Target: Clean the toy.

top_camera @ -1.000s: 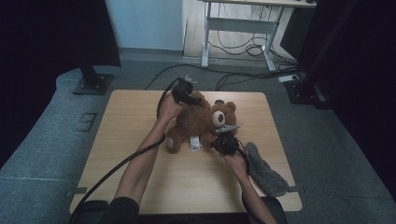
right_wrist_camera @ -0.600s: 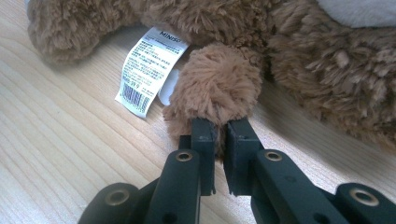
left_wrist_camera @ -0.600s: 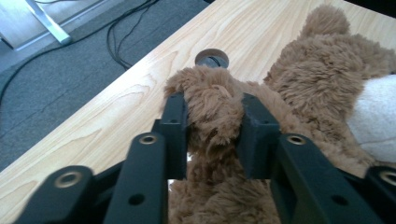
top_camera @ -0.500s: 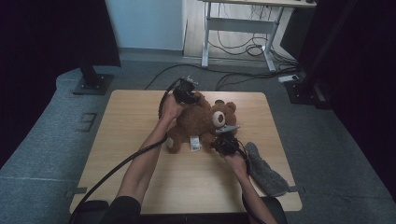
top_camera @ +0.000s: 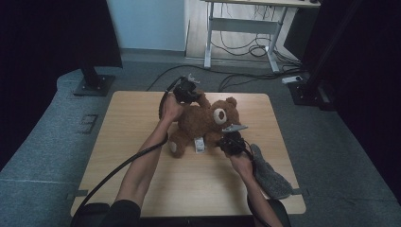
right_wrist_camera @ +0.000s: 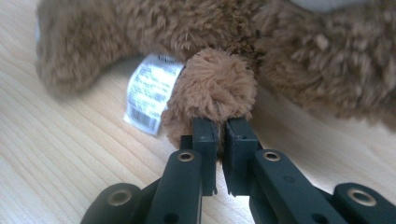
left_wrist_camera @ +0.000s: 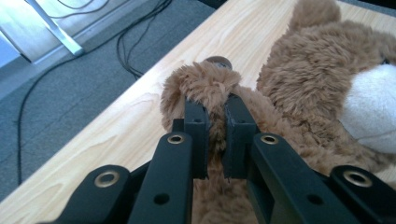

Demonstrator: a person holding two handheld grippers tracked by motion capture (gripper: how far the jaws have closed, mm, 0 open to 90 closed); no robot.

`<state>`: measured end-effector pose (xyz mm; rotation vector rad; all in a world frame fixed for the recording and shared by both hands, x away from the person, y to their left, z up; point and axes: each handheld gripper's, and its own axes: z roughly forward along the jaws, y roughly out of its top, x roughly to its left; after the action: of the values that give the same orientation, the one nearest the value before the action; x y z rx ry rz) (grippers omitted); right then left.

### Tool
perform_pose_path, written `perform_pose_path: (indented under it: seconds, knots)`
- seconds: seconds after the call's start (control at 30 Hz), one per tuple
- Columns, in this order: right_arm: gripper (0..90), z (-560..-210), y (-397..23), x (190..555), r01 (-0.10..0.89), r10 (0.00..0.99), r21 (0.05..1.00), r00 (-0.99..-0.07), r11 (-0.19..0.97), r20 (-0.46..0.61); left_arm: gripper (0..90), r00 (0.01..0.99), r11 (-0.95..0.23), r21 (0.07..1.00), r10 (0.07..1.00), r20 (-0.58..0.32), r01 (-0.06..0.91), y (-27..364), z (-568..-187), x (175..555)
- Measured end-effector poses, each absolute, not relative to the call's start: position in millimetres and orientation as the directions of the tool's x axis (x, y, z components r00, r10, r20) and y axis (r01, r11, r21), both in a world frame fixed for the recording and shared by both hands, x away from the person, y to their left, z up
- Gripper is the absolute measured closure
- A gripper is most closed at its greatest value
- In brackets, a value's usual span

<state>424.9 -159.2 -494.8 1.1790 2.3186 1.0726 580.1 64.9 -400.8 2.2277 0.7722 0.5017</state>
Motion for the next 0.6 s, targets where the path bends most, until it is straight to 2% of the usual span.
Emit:
perform_pose_path:
  seconds: [0.23, 0.6]
  knots:
    - [84.7, -473.2, -173.1, 421.4, 0.531, 0.807, 0.774, -0.588, 0.345, 0.044, 82.0, 0.737, -0.575, 0.732, 0.659, 0.151, 0.364, 80.5, -383.7, 569.4]
    - [84.7, -450.5, -190.3, 422.9, 0.511, 0.82, 0.8, -0.571, 0.316, 0.041, 81.9, 0.74, -0.568, 0.735, 0.659, 0.135, 0.371, 110.3, -371.7, 544.7]
